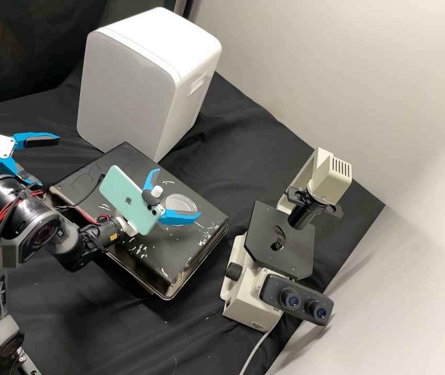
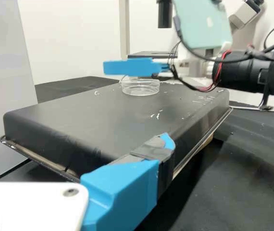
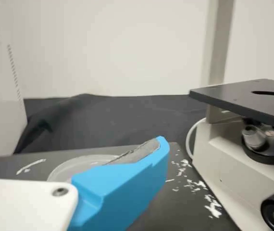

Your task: Place the petri dish on the microscope

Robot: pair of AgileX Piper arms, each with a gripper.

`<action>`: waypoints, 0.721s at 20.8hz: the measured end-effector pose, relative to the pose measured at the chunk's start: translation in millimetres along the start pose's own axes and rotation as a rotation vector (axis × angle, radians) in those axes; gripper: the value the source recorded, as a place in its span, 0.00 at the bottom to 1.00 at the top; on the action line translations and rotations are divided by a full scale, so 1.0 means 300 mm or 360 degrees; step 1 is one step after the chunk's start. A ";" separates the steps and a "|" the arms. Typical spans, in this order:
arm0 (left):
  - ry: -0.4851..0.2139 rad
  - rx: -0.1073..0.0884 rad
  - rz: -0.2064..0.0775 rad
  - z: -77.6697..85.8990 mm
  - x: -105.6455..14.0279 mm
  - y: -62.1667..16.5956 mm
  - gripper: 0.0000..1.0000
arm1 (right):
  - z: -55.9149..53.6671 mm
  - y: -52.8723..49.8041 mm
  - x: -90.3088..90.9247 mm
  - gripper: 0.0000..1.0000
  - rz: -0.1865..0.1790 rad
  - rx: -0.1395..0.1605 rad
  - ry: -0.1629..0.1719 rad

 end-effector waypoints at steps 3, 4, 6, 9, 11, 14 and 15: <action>0.0000 0.0000 0.0000 0.000 0.000 0.000 1.00 | 0.018 -0.026 0.018 1.00 -0.0037 -0.0060 -0.0029; -0.0001 -0.0001 0.0000 0.001 0.000 0.000 1.00 | 0.028 -0.036 0.025 1.00 -0.0049 -0.0079 -0.0048; -0.0001 0.0002 0.0000 0.001 0.000 0.000 1.00 | 0.036 -0.039 0.032 1.00 -0.0044 -0.0094 -0.0067; 0.0000 0.0011 0.0001 0.001 0.000 0.000 1.00 | 0.040 -0.036 0.035 1.00 -0.0022 -0.0085 -0.0090; 0.0003 0.0010 0.0002 0.000 0.000 0.000 1.00 | 0.042 -0.034 0.035 1.00 -0.0011 -0.0080 -0.0102; 0.0003 0.0010 0.0002 0.000 0.000 0.000 1.00 | 0.045 -0.031 0.035 1.00 -0.0001 -0.0076 -0.0112; 0.0004 0.0009 0.0002 0.000 0.000 0.000 1.00 | 0.046 -0.030 0.035 1.00 0.0001 -0.0076 -0.0115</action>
